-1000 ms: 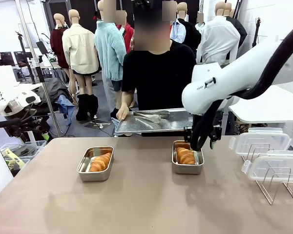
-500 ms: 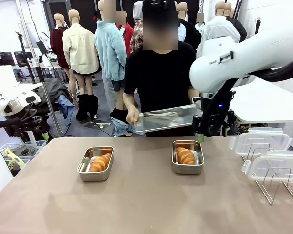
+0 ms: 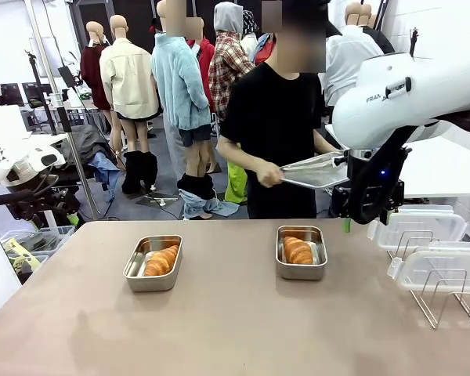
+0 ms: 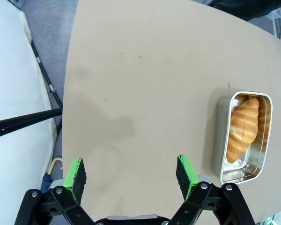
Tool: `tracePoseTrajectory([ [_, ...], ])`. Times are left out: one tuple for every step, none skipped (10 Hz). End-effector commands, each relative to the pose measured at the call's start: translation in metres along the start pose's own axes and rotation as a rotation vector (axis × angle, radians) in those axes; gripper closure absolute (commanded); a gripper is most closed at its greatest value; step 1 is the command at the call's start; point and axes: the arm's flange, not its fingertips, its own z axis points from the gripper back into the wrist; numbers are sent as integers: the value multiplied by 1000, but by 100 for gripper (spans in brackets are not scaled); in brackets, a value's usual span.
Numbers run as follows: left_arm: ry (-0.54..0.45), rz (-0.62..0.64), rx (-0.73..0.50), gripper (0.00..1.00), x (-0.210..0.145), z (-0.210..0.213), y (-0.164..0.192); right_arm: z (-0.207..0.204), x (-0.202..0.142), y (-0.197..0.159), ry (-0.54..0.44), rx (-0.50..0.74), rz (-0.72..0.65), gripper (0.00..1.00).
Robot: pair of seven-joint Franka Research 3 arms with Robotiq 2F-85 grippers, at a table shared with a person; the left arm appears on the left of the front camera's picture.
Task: Place the bread in airtight containers.
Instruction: Pick up one Airtight Container lid and hand it to the human.
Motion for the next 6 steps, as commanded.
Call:
tracePoseTrajectory([
  [11, 13, 23, 0, 1, 2, 0, 1, 9, 8, 6, -2, -2, 0],
  [11, 13, 23, 0, 1, 2, 0, 1, 9, 8, 6, -2, -2, 0],
  [11, 13, 23, 0, 1, 2, 0, 1, 9, 8, 6, -2, -2, 0],
  [11, 13, 23, 0, 1, 2, 0, 1, 9, 8, 6, -2, -2, 0],
  [11, 13, 23, 0, 1, 2, 0, 1, 9, 8, 6, -2, -2, 0],
  [11, 13, 23, 0, 1, 2, 0, 1, 9, 8, 6, -2, -2, 0],
])
